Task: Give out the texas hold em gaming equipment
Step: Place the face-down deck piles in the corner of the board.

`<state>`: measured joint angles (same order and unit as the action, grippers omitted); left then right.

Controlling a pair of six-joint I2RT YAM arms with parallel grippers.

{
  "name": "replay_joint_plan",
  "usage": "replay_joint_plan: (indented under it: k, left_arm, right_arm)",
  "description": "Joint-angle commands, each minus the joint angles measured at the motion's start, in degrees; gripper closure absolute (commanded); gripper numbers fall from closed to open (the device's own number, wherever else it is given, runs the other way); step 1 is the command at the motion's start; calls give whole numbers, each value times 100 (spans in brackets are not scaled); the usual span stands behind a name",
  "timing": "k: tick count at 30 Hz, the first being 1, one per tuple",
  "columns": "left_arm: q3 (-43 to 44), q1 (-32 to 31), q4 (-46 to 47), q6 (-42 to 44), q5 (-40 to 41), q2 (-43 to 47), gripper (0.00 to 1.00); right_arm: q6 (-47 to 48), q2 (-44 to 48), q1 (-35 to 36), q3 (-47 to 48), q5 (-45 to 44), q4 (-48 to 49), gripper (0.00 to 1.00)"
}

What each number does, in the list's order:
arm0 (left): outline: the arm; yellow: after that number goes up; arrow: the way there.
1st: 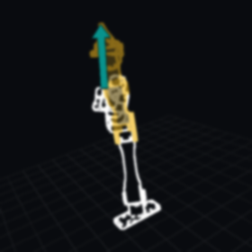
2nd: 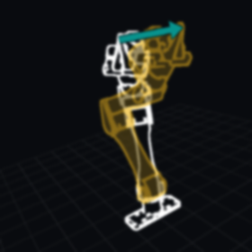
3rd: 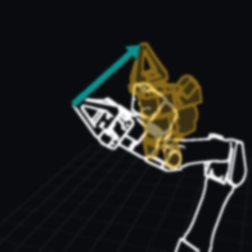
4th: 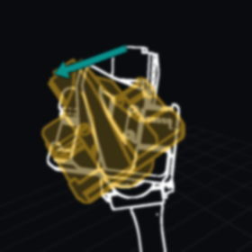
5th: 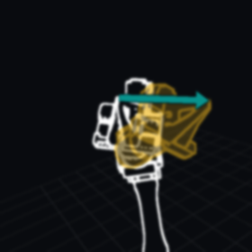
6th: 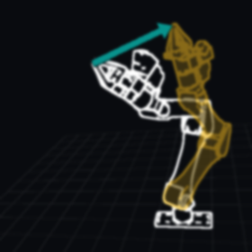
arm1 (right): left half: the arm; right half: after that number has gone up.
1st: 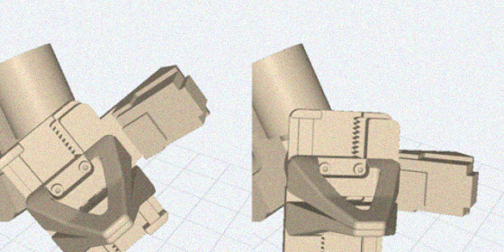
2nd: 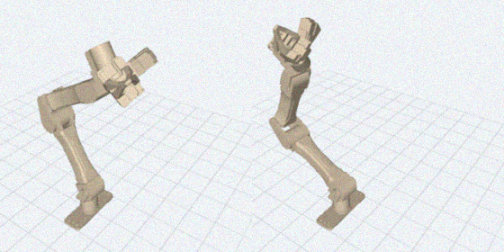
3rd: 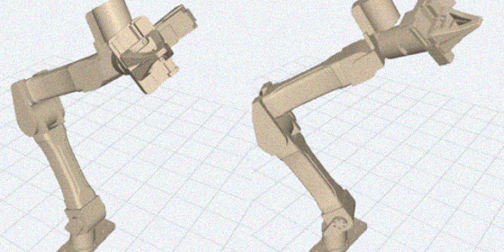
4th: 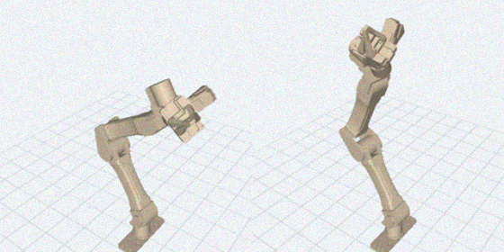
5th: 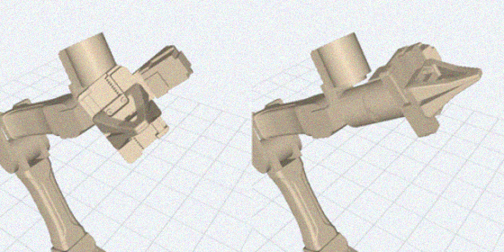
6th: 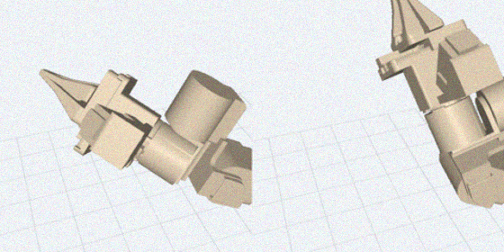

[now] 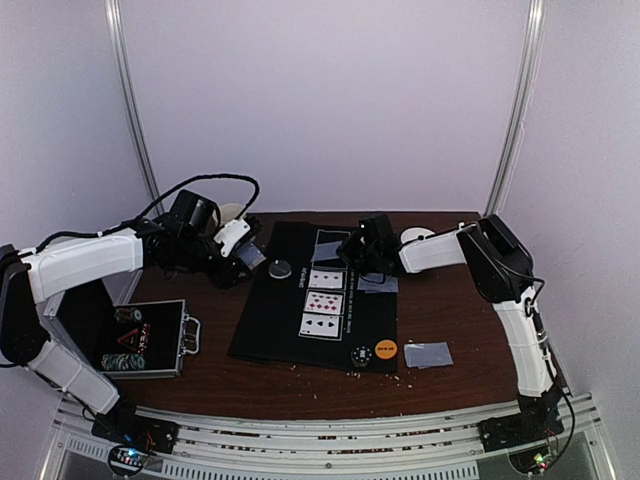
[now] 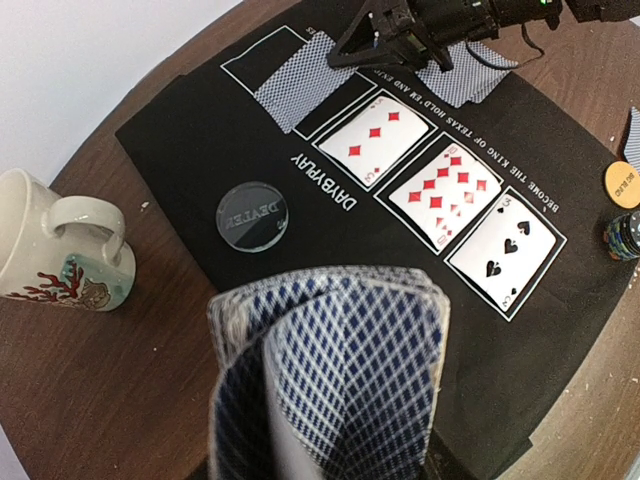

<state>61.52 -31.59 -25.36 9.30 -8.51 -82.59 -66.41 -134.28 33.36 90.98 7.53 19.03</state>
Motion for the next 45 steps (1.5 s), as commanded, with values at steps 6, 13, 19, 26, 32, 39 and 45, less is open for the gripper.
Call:
replay_joint_plan:
  k: [6, 13, 19, 26, 32, 39, 45]
  left_arm:
    - [150, -20, 195, -8, 8, 58, 58]
    - [150, -14, 199, -7, 8, 59, 58]
    - [150, -16, 197, -13, -5, 50, 58]
    - [143, -22, 191, 0, -6, 50, 58]
    - [150, -14, 198, -7, -41, 58, 58]
    - [159, -18, 194, 1, -291, 41, 58]
    - [142, -21, 194, 73, -493, 47, 58]
  right_arm:
    - [177, -112, -74, 159, 252, -413, 100]
    - [390, -41, -124, 90, 205, -588, 100]
    - [610, 70, -128, 218, 257, -567, 100]
    - [1155, 557, -117, 380, 415, -382, 100]
    - [2117, 1562, -30, 196, 819, -562, 100]
    - [2047, 2246, 55, -337, 2426, -390, 100]
    - [1634, 2164, 435, -251, 3285, 132, 100]
